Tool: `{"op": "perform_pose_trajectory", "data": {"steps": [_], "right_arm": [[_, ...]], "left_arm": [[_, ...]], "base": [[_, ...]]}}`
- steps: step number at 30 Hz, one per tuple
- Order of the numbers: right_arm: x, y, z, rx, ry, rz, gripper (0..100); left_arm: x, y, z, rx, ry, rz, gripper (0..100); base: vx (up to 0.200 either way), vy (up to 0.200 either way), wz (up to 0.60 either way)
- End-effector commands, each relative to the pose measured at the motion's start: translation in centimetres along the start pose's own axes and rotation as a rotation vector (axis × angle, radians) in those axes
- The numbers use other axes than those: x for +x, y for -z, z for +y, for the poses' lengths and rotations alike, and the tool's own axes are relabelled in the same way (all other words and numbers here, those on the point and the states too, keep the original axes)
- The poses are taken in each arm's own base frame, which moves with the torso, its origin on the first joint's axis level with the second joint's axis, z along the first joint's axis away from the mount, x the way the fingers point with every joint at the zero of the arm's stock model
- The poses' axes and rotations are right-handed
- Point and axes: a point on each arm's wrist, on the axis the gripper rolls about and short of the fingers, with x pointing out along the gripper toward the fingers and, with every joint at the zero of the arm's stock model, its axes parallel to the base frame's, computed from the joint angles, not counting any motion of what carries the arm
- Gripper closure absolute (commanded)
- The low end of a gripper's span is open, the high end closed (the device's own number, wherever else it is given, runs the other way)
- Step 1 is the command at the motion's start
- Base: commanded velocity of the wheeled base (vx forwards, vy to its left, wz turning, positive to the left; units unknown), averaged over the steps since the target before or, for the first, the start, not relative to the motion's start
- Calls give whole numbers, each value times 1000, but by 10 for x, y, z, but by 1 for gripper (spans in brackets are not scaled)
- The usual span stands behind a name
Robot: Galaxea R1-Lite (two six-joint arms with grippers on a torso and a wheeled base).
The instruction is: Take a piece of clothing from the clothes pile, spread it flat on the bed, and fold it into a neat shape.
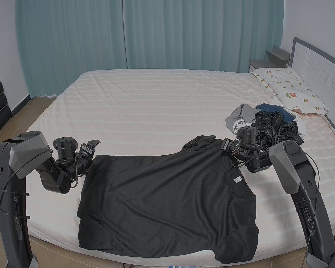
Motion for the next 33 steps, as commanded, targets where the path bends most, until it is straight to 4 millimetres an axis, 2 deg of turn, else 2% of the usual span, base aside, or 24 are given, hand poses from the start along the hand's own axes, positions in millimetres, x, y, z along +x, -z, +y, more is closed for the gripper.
{"op": "perform_pose_trajectory", "data": {"steps": [1,5,7,11,14,17,33], "right_arm": [[-2,-9,-10,10,27,-20,100],[-3,-9,-14,15,37,-22,100],[-6,-7,-15,12,36,-26,100],[-12,-5,-16,11,33,-28,100],[-14,1,-16,10,35,-15,100],[-16,3,-16,10,35,-12,100],[-18,4,-17,10,36,-13,100]], "left_arm": [[5,0,1,12,5,-5,0],[12,-4,-5,26,24,-20,0],[22,-6,-5,110,-20,-8,0],[36,-6,-6,171,-71,-11,0],[41,0,-9,191,-71,5,0],[45,-4,-9,265,-67,-6,0],[27,5,13,337,-175,71,0]], "base": [[0,0,0],[0,0,0],[0,0,0],[0,0,0],[0,0,0],[0,0,0],[0,0,0]]}}
